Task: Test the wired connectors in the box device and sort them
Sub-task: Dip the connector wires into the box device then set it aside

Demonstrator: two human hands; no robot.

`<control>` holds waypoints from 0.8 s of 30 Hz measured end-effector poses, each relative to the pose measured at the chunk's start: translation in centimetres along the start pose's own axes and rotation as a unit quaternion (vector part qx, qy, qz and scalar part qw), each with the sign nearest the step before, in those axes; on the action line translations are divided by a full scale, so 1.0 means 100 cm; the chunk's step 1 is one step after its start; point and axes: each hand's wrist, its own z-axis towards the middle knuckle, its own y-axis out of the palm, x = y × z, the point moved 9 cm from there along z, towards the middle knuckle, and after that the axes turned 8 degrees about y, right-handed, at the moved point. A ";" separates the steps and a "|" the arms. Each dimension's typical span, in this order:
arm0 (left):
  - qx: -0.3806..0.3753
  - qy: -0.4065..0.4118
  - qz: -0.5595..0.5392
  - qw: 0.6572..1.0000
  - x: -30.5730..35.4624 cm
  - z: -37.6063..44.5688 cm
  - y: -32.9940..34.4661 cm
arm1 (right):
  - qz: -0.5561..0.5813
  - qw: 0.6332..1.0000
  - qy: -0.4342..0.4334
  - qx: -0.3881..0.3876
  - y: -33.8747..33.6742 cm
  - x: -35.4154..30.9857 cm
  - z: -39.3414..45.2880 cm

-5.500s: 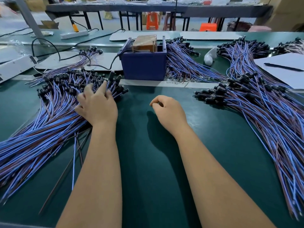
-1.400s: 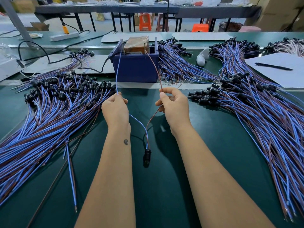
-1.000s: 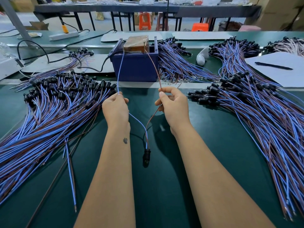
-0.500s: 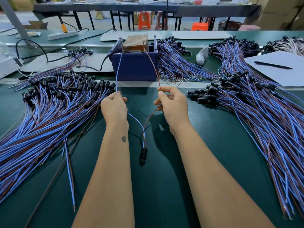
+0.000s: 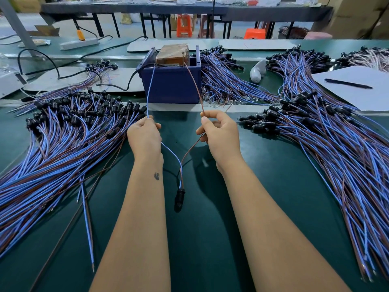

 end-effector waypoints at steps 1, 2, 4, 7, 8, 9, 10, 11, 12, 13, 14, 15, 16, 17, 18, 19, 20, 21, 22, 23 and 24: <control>0.001 -0.002 -0.005 1.000 0.000 0.000 0.000 | -0.003 1.000 0.001 0.000 0.000 0.000 0.000; 0.001 -0.004 -0.009 1.000 0.000 0.000 0.000 | -0.004 1.000 0.002 0.000 0.000 0.001 0.000; 0.003 -0.007 -0.014 1.000 -0.001 0.001 0.001 | -0.003 1.000 0.002 -0.001 0.000 0.001 0.001; 0.001 -0.004 -0.009 1.000 0.000 0.003 0.002 | -0.006 1.000 0.003 -0.001 0.001 0.001 0.001; 0.000 -0.002 -0.005 1.000 0.000 0.004 0.003 | -0.006 1.000 0.002 -0.002 0.001 0.001 0.001; -0.002 0.002 0.003 1.000 0.000 0.004 0.003 | -0.006 1.000 0.002 -0.001 0.001 0.001 0.001; -0.003 0.007 0.011 1.000 0.000 0.005 0.004 | -0.007 1.000 0.001 -0.001 0.000 0.001 0.001; -0.004 0.014 0.019 1.000 0.001 0.005 0.004 | -0.008 1.000 0.001 -0.001 0.000 0.001 0.001; -0.005 0.020 0.024 0.999 0.001 0.005 0.004 | -0.009 1.000 0.000 -0.001 0.000 0.001 0.001; -0.006 0.024 0.028 0.999 0.001 0.005 0.004 | -0.010 1.000 0.000 -0.002 0.000 0.001 0.001; -0.006 0.027 0.031 0.999 0.001 0.005 0.004 | -0.010 1.000 0.000 -0.002 0.000 0.001 0.001; -0.006 0.029 0.032 0.999 0.001 0.005 0.004 | -0.011 1.000 0.000 -0.002 0.000 0.001 0.001; -0.006 0.031 0.033 0.999 0.001 0.005 0.004 | -0.011 1.000 -0.001 -0.001 0.000 0.001 0.001; -0.006 0.031 0.034 0.999 0.001 0.005 0.004 | -0.012 1.000 -0.001 -0.001 0.000 0.001 0.001; -0.006 0.031 0.035 0.999 0.001 0.006 0.004 | -0.012 1.000 -0.001 -0.001 -0.001 0.000 0.001; -0.007 0.031 0.035 0.999 0.001 0.006 0.004 | -0.013 1.000 -0.002 -0.001 0.000 0.000 0.001; -0.008 0.031 0.036 0.999 0.001 0.006 0.004 | -0.015 1.000 -0.002 -0.001 0.000 0.000 0.000; -0.010 0.032 0.037 0.999 0.001 0.007 0.005 | -0.018 1.000 -0.004 -0.001 0.000 0.000 0.000; -0.011 0.032 0.037 0.999 0.001 0.006 0.005 | -0.019 1.000 -0.005 -0.001 0.000 0.000 0.000; -0.012 0.031 0.038 0.999 0.001 0.006 0.005 | -0.020 1.000 -0.005 -0.001 0.000 0.000 0.000; -0.012 0.031 0.039 0.999 0.001 0.006 0.004 | -0.020 1.000 -0.005 -0.001 -0.001 0.000 0.000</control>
